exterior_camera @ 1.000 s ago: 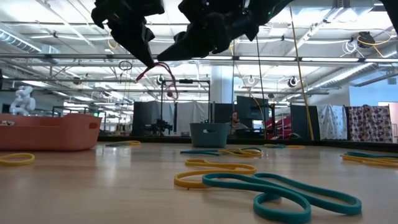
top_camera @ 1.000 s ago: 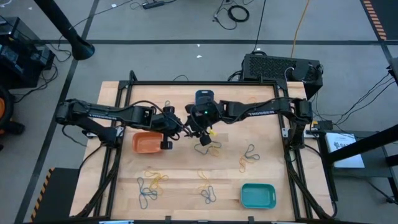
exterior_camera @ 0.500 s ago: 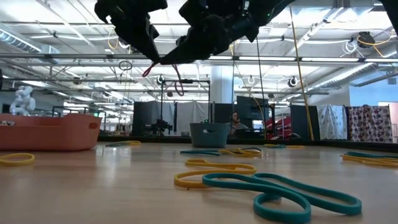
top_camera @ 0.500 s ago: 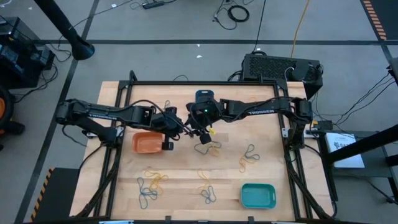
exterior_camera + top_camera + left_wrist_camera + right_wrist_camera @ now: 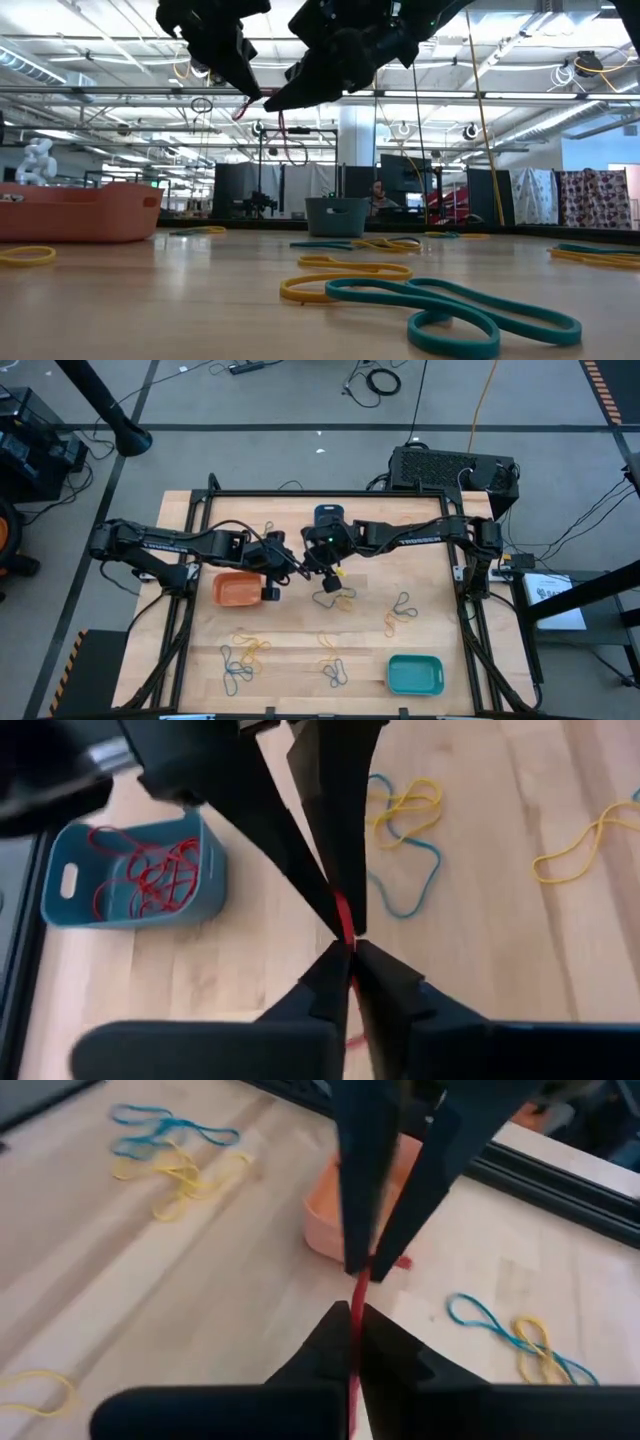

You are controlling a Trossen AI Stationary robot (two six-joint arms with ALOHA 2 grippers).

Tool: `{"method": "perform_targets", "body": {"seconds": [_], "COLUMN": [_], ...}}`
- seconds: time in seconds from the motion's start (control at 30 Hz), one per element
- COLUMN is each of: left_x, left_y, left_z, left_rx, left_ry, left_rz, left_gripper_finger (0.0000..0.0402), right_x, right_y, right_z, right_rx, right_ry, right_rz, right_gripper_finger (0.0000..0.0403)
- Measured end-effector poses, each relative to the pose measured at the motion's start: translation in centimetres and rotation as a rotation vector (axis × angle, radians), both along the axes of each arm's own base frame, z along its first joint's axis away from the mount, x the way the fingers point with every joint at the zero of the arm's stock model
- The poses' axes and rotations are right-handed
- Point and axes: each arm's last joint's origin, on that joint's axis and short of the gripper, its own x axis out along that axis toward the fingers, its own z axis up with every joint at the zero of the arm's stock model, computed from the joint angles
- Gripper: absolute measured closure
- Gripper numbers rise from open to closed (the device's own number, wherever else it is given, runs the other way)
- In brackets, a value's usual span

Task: Sort rubber bands into baskets
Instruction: Put the red rubber band into the blue bin

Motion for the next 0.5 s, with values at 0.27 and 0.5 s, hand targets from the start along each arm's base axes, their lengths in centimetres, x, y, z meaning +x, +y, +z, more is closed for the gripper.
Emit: {"method": "perform_targets", "body": {"seconds": [0.27, 0.5], "left_x": [-0.9, -2.7], "left_y": [0.6, 0.8], "left_z": [-0.5, -0.8], "left_rx": [0.135, 0.16], "left_ry": [0.095, 0.164], "left_rz": [0.144, 0.227], "left_gripper_finger": [0.0265, 0.0243], "right_x": [-0.8, -3.3], "right_y": [-1.8, -8.7], "right_z": [-0.3, 1.3], "right_rx": [-0.076, -0.072], "right_ry": [0.063, 0.041], "right_rz": [-0.07, -0.248], "right_gripper_finger": [0.0402, 0.0402]}}
